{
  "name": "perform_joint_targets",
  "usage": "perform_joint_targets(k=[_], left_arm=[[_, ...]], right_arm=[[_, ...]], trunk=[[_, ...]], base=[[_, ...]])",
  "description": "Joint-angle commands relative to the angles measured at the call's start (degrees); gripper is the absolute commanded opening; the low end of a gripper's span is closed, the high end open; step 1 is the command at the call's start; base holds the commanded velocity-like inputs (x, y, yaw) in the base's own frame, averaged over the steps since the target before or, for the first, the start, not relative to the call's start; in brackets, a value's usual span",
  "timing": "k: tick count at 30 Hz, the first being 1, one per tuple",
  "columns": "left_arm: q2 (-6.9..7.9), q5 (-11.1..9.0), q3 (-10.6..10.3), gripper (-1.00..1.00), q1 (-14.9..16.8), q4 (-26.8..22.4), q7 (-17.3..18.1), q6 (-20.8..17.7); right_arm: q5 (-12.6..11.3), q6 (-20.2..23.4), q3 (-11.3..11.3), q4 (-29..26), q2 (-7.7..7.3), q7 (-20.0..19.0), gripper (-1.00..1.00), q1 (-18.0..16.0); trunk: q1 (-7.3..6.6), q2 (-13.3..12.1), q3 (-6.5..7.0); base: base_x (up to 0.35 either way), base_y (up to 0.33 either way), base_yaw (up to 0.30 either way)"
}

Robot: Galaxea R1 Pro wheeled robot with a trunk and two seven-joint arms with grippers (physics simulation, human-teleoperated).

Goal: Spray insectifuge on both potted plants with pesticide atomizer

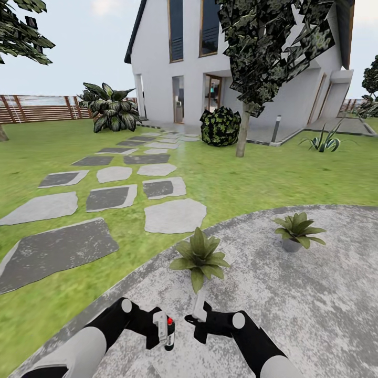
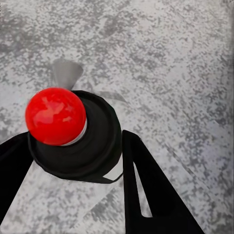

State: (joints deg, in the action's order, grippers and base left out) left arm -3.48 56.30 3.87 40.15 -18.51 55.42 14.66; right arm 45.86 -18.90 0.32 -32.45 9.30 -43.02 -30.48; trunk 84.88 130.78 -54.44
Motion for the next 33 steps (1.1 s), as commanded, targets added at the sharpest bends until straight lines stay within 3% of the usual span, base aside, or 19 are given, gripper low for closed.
perform_joint_targets(k=[1,10,33], left_arm=[[-0.14,0.3,0.43,-1.0,0.05,-0.05,0.22,0.16],[-1.66,0.12,0.52,-1.0,0.0,0.29,-2.92,0.1],[-3.67,0.07,0.52,-1.0,-0.01,0.67,-3.04,0.2]], right_arm=[[0.46,-0.26,-0.06,-0.07,0.01,-0.04,-1.0,-0.02],[0.46,-0.26,-0.06,-0.07,0.02,-0.06,-1.0,-0.05],[0.43,-0.26,-0.06,-0.15,0.02,-0.13,-1.0,-0.11]], trunk=[[-0.01,0.02,-0.05],[-0.01,0.02,-0.05],[-0.01,0.02,-0.05]], base=[[0.0,0.0,0.0],[0.0,0.0,0.0],[0.0,0.0,0.0]])
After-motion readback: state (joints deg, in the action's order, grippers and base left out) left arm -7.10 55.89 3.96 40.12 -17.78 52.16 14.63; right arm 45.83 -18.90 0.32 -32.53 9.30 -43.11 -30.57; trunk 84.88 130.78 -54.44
